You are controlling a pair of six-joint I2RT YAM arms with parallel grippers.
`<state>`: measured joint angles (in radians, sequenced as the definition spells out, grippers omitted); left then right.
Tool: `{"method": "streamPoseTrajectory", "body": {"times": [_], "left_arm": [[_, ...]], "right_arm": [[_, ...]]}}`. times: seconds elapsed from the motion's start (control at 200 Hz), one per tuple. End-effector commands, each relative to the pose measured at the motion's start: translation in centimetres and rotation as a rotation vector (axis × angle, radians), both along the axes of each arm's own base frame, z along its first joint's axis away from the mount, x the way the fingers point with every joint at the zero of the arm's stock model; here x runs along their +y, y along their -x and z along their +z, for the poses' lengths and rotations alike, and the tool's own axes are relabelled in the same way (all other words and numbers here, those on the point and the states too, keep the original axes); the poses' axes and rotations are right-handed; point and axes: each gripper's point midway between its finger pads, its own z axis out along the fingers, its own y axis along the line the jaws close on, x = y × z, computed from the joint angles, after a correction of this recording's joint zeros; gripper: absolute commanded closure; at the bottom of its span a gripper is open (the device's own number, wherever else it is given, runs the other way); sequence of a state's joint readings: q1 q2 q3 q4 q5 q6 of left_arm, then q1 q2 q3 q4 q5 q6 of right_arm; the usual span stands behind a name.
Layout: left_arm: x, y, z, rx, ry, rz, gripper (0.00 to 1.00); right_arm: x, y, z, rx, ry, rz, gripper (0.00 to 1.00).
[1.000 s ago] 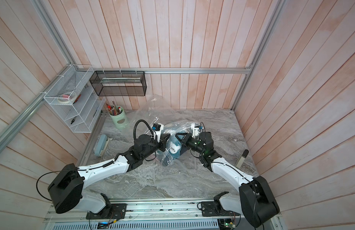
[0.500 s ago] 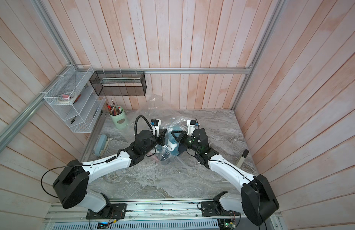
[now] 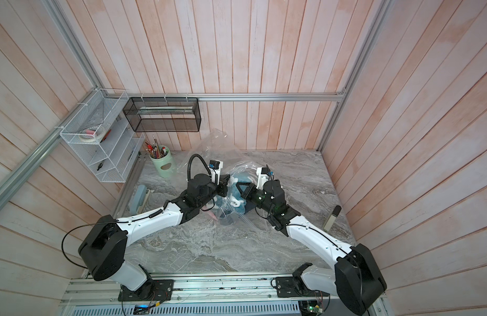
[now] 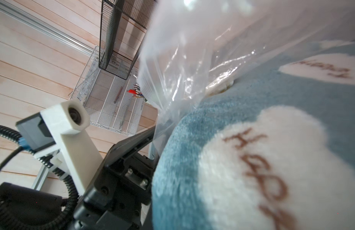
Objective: Take the blanket out of the vacuum bag
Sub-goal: Take out the blanket from the vacuum bag.
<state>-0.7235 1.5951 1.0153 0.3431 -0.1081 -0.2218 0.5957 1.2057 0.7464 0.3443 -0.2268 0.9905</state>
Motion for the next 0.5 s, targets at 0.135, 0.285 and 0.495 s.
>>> {"method": "streamPoseTrajectory", "body": {"times": [0.135,0.285,0.495], "left_arm": [[1.1,-0.7,-2.2,0.028,-0.012,0.041,1.0],[1.4,0.0,-3.5,0.051,-0.031,0.03,1.0],[2.1,0.7,-4.5,0.074,-0.05,0.035,1.0]], "right_arm": [[-0.1,1.3,9.8,-0.2,-0.129,0.028,1.0],[-0.1,1.5,11.7,-0.224,-0.157,0.041,1.0],[-2.0,0.7,15.3,-0.297,-0.157,0.008,1.0]]}}
